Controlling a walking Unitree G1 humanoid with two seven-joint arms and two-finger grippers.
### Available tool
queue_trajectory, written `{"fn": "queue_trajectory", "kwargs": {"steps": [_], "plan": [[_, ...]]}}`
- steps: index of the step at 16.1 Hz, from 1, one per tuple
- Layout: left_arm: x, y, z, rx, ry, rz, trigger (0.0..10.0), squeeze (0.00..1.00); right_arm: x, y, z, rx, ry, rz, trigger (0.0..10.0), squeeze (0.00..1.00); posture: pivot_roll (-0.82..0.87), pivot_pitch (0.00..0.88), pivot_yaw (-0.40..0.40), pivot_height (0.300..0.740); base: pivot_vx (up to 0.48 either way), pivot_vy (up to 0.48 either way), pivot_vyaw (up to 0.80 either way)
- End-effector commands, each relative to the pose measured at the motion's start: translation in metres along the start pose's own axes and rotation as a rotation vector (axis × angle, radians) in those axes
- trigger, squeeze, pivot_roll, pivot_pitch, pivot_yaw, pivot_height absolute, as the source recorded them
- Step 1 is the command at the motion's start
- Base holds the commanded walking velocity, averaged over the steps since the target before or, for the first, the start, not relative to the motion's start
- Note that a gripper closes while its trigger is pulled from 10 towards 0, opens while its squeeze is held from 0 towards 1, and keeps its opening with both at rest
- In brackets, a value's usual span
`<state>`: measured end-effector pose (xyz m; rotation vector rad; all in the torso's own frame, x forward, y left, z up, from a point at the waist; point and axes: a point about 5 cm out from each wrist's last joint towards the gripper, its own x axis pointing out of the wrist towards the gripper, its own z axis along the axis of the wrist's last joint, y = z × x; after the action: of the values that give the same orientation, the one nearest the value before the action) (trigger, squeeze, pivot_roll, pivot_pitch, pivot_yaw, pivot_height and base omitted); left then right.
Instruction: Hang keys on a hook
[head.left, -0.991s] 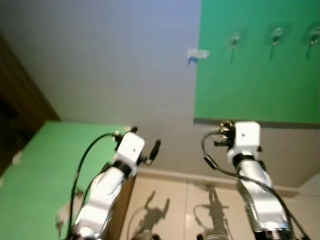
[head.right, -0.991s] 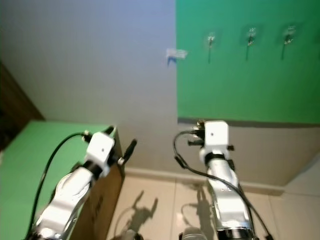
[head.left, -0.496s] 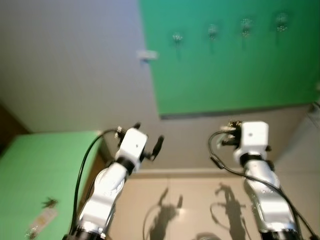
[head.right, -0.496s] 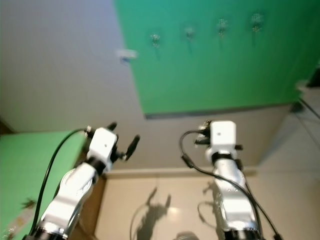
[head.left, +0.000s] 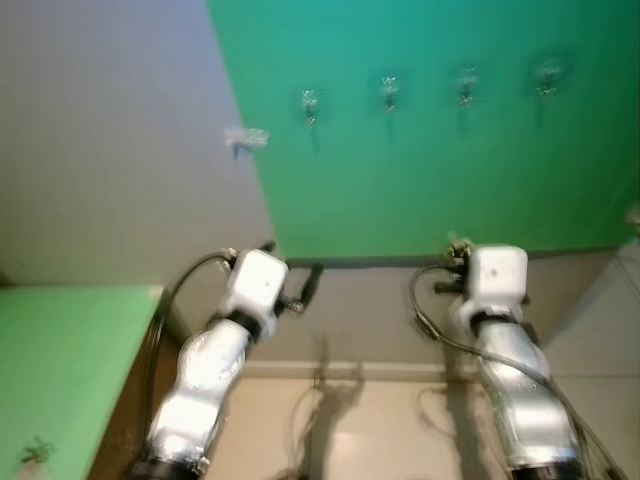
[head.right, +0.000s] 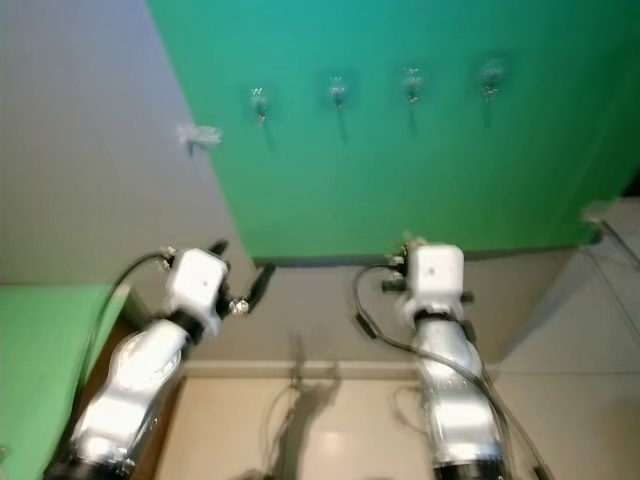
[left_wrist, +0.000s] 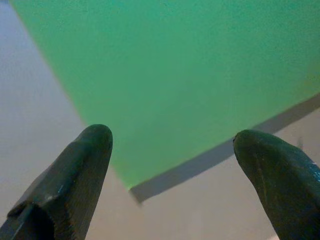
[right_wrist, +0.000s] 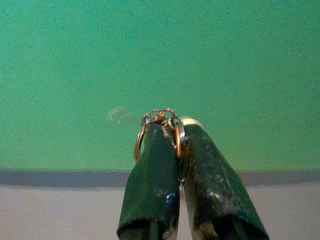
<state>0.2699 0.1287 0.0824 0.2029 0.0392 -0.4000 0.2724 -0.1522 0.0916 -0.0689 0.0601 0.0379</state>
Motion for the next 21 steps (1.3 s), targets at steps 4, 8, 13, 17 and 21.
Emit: {"fn": "queue_trajectory", "kwargs": {"steps": [4, 8, 13, 17, 21], "plan": [[0.000, -0.003, 0.005, 0.002, -0.028, -0.004, 10.0, 0.00, -0.001, -0.006, 0.012, -0.030, -0.039, 0.023, 0.0, 0.00, -0.23, 0.037, 0.137, 0.720, 0.101, -0.063, 0.00], [-0.003, -0.007, 0.002, -0.006, -0.021, -0.021, 10.0, 0.00, -0.008, -0.002, 0.014, -0.039, -0.025, 0.148, 0.0, 0.00, -0.24, 0.034, 0.136, 0.720, 0.000, 0.000, 0.00], [-0.005, -0.010, 0.017, 0.006, -0.122, -0.024, 10.0, 0.00, -0.004, -0.012, 0.057, -0.056, -0.165, 0.177, 0.0, 0.00, -0.25, 0.020, 0.134, 0.720, 0.000, 0.000, 0.00], [-0.006, -0.016, 0.019, 0.008, -0.124, -0.053, 10.0, 0.00, 0.009, -0.017, 0.085, -0.021, -0.187, 0.120, 0.0, 0.00, -0.24, 0.028, 0.137, 0.720, 0.000, 0.000, 0.00], [-0.007, -0.017, 0.018, -0.004, -0.118, -0.060, 10.0, 0.00, 0.017, -0.012, 0.105, -0.088, -0.194, 0.099, 0.0, 0.00, -0.24, 0.048, 0.139, 0.720, 0.000, 0.000, 0.00]]}}
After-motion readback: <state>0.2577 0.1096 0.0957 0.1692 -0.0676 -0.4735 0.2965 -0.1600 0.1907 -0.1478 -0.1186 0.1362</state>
